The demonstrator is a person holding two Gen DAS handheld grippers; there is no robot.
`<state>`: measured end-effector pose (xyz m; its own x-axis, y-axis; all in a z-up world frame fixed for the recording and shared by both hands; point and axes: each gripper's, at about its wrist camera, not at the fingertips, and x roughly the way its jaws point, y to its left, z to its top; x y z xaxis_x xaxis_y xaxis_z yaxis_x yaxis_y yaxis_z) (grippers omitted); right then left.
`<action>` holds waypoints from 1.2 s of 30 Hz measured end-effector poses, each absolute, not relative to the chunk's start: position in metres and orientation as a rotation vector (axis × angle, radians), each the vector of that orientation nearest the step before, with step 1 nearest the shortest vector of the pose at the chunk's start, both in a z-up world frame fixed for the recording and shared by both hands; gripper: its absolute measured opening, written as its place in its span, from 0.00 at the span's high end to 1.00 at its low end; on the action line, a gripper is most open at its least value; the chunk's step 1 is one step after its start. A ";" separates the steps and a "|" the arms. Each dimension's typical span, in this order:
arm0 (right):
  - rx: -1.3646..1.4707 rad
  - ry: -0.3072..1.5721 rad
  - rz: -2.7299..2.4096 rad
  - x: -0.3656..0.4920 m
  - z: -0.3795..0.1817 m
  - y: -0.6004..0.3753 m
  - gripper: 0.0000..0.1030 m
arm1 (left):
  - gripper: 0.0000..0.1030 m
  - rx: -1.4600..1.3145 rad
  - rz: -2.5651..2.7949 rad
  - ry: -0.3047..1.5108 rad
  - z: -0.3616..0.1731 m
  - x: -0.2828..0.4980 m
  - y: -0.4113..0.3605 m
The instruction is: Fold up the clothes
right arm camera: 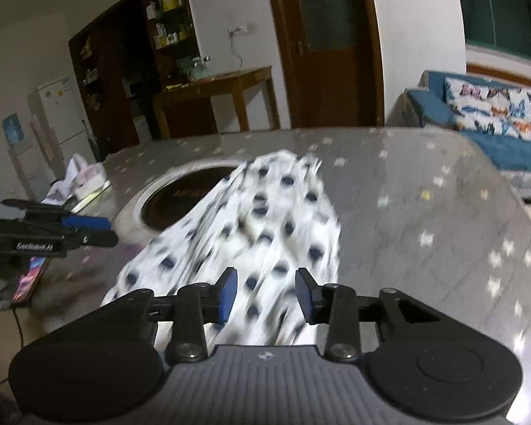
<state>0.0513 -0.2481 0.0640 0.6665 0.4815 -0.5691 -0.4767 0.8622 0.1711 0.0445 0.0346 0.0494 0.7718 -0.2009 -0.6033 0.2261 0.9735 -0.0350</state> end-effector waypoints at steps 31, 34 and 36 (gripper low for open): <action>0.027 0.837 0.503 0.315 -0.010 -0.152 0.73 | 0.65 -0.050 -0.247 0.783 -0.026 0.187 0.035; 0.002 0.816 0.484 0.314 -0.006 -0.152 0.88 | 0.65 -0.055 -0.254 0.781 -0.025 0.187 0.036; -0.017 0.793 0.464 0.312 -0.001 -0.155 0.92 | 0.65 -0.057 -0.257 0.780 -0.025 0.187 0.037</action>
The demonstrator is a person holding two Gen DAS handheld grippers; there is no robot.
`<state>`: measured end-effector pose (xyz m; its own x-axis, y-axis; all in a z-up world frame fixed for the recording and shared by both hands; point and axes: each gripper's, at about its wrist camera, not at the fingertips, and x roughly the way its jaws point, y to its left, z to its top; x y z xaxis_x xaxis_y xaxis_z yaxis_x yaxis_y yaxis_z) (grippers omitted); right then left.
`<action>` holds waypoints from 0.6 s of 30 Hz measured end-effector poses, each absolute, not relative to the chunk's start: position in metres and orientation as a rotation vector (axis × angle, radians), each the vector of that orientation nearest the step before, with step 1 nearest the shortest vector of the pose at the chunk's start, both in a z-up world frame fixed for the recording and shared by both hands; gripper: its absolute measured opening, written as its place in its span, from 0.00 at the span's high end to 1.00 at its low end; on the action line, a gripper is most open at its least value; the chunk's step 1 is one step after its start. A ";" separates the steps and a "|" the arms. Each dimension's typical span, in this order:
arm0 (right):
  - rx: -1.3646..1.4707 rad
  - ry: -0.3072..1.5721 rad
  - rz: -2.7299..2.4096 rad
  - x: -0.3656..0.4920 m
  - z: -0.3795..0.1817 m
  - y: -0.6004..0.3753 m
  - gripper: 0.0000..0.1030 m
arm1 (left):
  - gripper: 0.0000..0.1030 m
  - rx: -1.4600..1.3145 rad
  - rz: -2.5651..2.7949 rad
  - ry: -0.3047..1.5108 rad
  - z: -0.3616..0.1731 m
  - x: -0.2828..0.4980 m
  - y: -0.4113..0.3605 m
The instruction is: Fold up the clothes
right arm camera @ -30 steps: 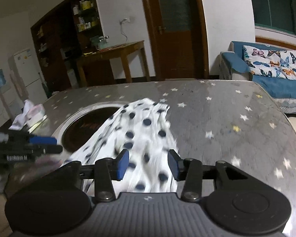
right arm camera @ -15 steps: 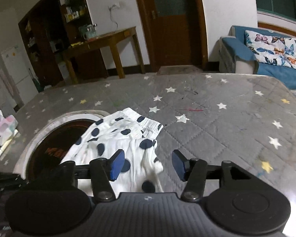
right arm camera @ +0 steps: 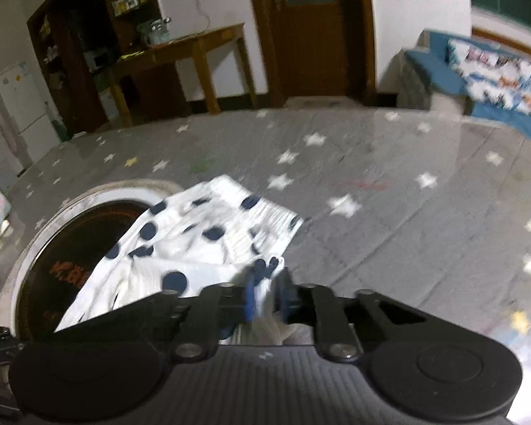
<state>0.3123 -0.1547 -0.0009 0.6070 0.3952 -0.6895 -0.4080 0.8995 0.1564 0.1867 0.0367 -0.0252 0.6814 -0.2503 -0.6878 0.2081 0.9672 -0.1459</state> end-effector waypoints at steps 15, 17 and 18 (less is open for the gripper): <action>-0.214 0.727 -0.070 0.311 0.028 -0.232 0.82 | 0.60 -0.074 -0.264 0.772 -0.027 0.190 0.044; -0.227 0.750 -0.094 0.311 0.023 -0.235 0.80 | 0.60 -0.069 -0.258 0.772 -0.027 0.190 0.044; -0.227 0.747 -0.092 0.309 0.022 -0.236 0.78 | 0.60 -0.067 -0.255 0.772 -0.027 0.189 0.044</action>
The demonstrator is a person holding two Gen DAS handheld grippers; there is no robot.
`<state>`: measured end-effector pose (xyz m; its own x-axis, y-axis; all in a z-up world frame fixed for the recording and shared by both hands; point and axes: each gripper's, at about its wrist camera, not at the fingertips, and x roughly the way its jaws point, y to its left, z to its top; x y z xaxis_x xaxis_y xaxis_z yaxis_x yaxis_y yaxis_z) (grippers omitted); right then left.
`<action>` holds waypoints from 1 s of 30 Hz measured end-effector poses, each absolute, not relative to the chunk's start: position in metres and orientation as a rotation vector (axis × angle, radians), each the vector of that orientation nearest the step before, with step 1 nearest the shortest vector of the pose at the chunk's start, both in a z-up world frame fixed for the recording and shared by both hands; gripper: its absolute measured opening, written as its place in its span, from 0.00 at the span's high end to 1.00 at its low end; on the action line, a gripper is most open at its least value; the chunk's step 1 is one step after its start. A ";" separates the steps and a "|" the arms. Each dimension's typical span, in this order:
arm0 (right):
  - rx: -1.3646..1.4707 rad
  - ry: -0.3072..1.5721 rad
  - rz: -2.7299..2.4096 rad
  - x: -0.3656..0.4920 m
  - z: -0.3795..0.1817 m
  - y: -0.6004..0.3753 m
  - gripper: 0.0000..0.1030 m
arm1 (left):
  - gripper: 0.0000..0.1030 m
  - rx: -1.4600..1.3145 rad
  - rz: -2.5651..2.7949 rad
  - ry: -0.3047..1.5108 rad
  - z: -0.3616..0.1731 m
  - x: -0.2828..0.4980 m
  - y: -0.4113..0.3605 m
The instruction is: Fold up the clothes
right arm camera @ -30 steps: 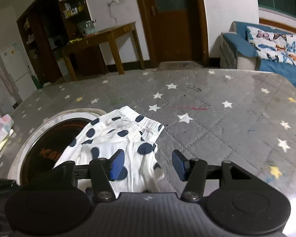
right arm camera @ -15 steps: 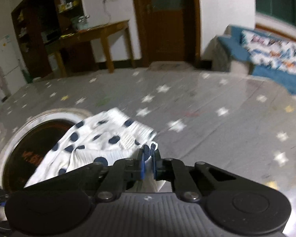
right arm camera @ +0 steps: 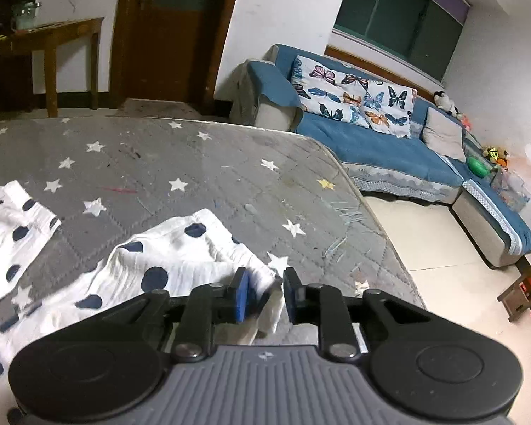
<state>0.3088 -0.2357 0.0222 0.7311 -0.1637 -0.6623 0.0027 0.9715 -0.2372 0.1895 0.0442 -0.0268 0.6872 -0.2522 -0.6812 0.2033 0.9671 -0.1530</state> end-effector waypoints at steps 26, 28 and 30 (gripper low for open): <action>-0.226 0.855 0.502 0.351 -0.001 -0.076 0.63 | 0.54 -0.058 -0.241 0.767 -0.027 0.187 0.043; -0.239 0.845 0.487 0.357 -0.001 -0.073 0.64 | 0.54 -0.059 -0.242 0.765 -0.027 0.186 0.044; -0.255 0.833 0.467 0.362 -0.002 -0.068 0.65 | 0.54 -0.060 -0.242 0.764 -0.027 0.186 0.044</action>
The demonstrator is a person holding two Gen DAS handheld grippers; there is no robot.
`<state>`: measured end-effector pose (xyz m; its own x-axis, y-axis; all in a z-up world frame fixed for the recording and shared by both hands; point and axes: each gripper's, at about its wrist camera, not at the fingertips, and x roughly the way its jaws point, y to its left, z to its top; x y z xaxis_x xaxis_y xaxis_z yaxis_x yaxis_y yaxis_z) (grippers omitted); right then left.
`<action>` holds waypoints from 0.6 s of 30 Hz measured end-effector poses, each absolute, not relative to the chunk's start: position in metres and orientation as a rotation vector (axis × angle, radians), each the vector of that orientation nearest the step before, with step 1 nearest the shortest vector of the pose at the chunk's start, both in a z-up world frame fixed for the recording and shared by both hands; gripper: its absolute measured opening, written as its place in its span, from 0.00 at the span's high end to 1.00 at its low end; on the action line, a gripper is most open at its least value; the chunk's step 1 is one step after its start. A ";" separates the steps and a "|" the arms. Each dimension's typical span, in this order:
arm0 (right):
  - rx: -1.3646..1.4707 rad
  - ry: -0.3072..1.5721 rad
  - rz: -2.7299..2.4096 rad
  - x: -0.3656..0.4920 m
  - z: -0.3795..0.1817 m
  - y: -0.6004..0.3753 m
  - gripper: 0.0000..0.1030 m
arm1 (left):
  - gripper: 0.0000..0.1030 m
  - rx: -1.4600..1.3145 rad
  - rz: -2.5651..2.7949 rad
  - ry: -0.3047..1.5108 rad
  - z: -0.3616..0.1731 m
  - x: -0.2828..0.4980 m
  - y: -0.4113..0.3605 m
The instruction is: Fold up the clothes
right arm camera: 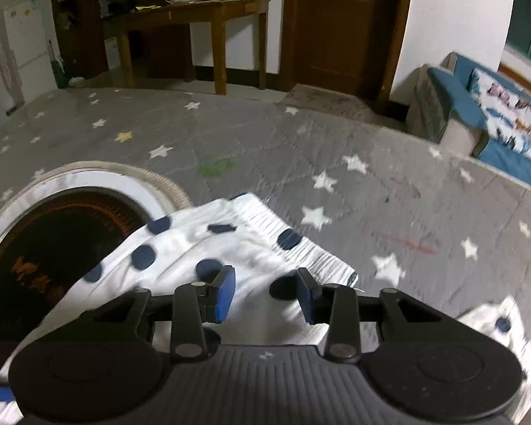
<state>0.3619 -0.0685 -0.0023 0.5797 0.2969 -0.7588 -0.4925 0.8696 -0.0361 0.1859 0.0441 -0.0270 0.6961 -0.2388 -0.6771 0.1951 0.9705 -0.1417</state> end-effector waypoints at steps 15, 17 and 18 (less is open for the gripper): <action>-0.401 0.720 0.314 0.407 -0.006 -0.034 0.65 | 0.54 -0.047 -0.223 0.760 -0.028 0.185 0.045; -0.385 0.704 0.316 0.406 0.001 -0.035 0.65 | 0.54 -0.045 -0.220 0.762 -0.028 0.185 0.045; -0.368 0.704 0.330 0.404 0.004 -0.036 0.65 | 0.54 -0.045 -0.219 0.763 -0.028 0.185 0.045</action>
<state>0.4040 -0.0362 0.0042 0.7161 0.1689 -0.6773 -0.4121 0.8854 -0.2149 0.1852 0.0448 -0.0282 0.7015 -0.2129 -0.6801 0.1801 0.9763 -0.1199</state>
